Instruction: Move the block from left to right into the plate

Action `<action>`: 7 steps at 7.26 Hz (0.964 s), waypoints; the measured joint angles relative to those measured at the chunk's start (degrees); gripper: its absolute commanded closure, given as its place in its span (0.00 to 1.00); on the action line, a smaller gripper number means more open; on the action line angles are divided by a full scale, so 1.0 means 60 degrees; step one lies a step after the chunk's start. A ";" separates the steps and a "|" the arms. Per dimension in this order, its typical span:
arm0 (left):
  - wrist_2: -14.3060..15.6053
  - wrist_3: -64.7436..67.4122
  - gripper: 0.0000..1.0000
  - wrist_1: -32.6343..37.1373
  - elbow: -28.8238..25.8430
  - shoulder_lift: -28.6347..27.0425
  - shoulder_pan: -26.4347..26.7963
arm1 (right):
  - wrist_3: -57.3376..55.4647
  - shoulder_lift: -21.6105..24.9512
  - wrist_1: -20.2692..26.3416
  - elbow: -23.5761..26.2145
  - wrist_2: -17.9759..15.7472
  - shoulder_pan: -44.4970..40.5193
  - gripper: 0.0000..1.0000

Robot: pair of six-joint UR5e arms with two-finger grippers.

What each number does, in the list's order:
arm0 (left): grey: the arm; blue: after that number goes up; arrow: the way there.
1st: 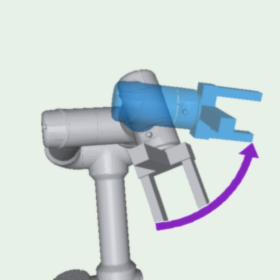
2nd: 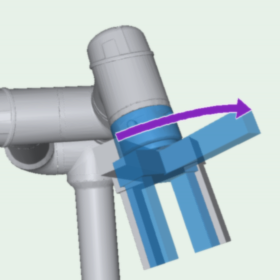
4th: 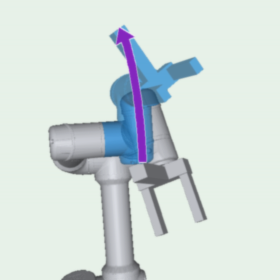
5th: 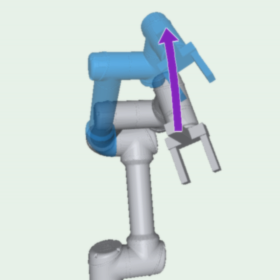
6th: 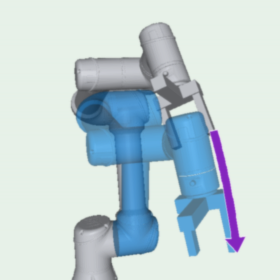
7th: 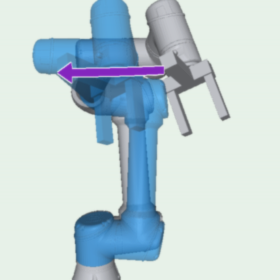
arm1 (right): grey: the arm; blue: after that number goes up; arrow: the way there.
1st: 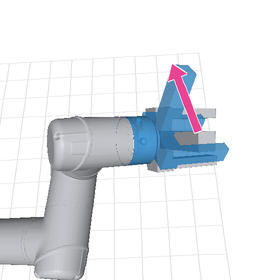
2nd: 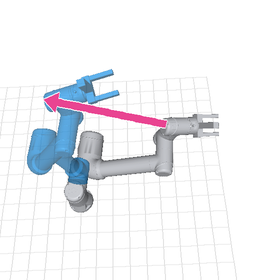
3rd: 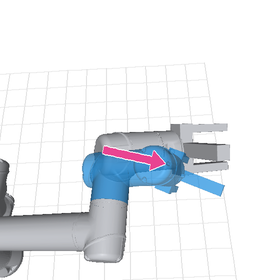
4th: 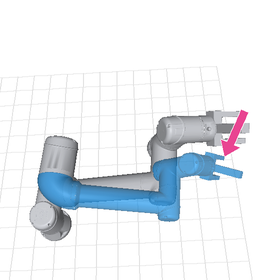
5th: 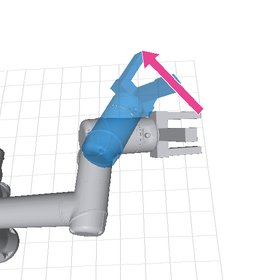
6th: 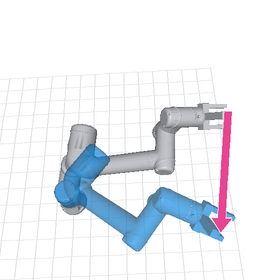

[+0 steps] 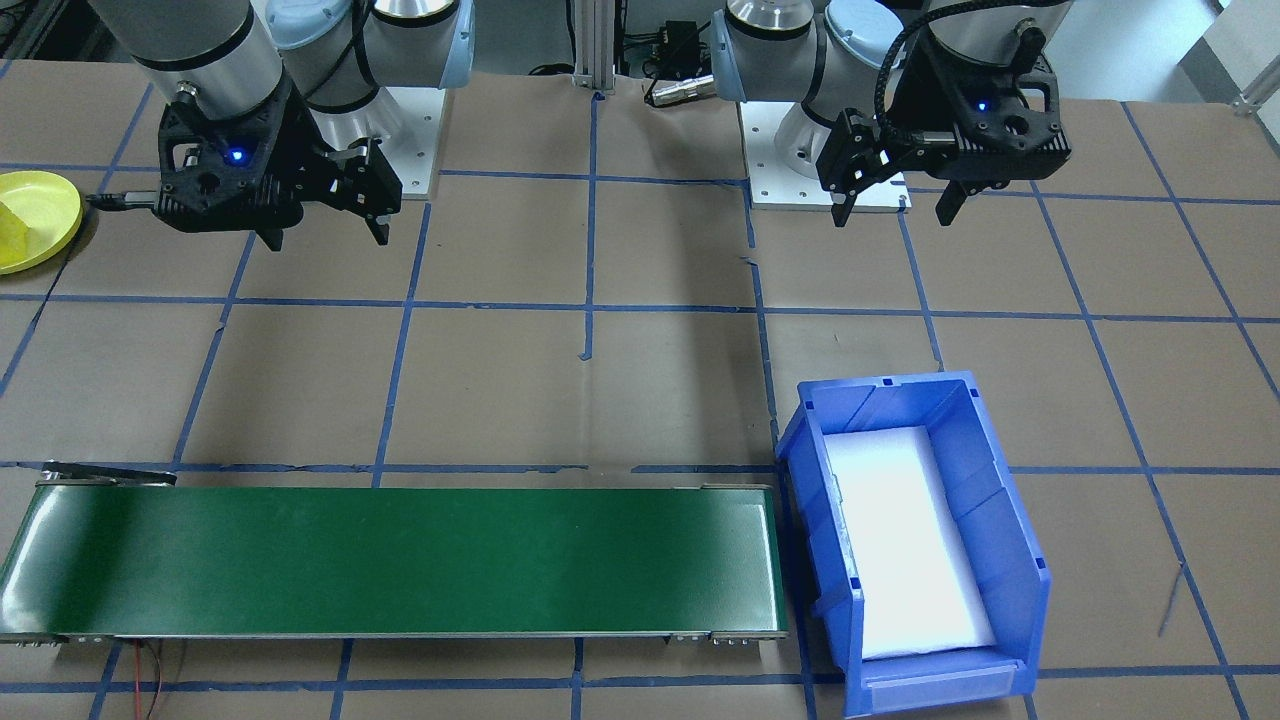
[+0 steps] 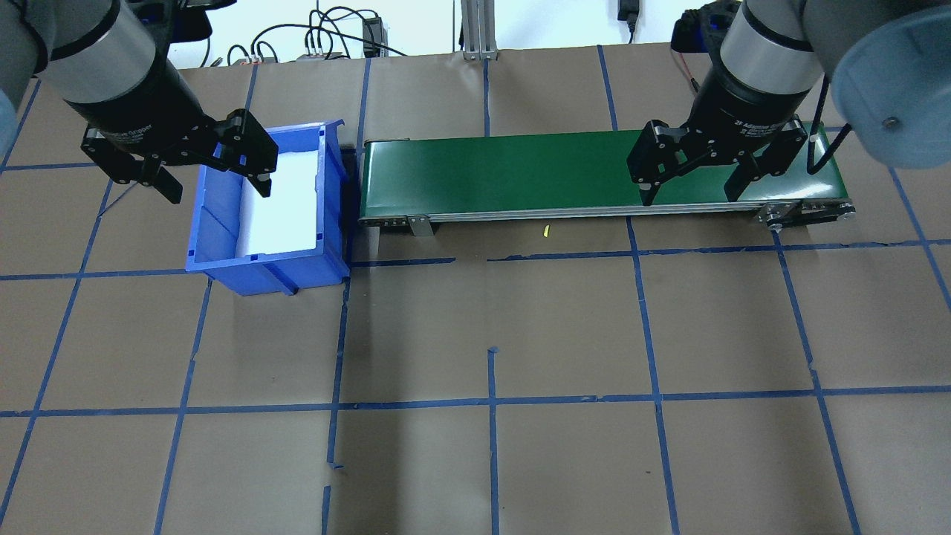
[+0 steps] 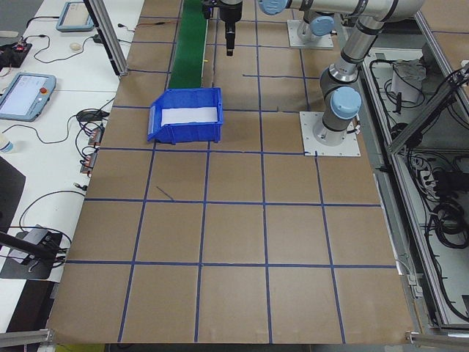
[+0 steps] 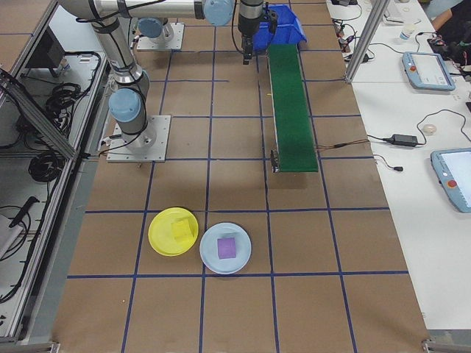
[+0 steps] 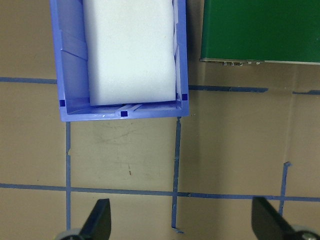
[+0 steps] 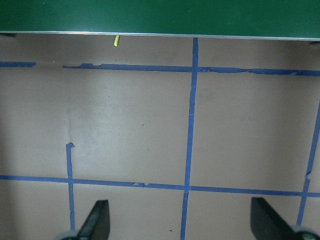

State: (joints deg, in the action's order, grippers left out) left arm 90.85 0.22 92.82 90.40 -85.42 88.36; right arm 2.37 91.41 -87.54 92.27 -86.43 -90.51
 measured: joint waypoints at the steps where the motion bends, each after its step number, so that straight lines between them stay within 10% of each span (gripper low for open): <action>1: 0.0019 -0.0054 0.00 0.0003 0.0004 0.0006 0.0001 | 0.0043 0.0008 0.0018 0.0009 0.0004 0.0000 0.00; 7: -0.0052 -0.0364 0.00 0.0014 0.0063 0.0004 -0.0092 | 0.0088 0.0014 0.0019 -0.0013 0.0018 0.0027 0.00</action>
State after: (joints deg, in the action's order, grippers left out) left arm 90.54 -1.96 92.90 90.77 -85.39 87.81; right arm 2.90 91.49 -87.42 92.19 -86.32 -90.34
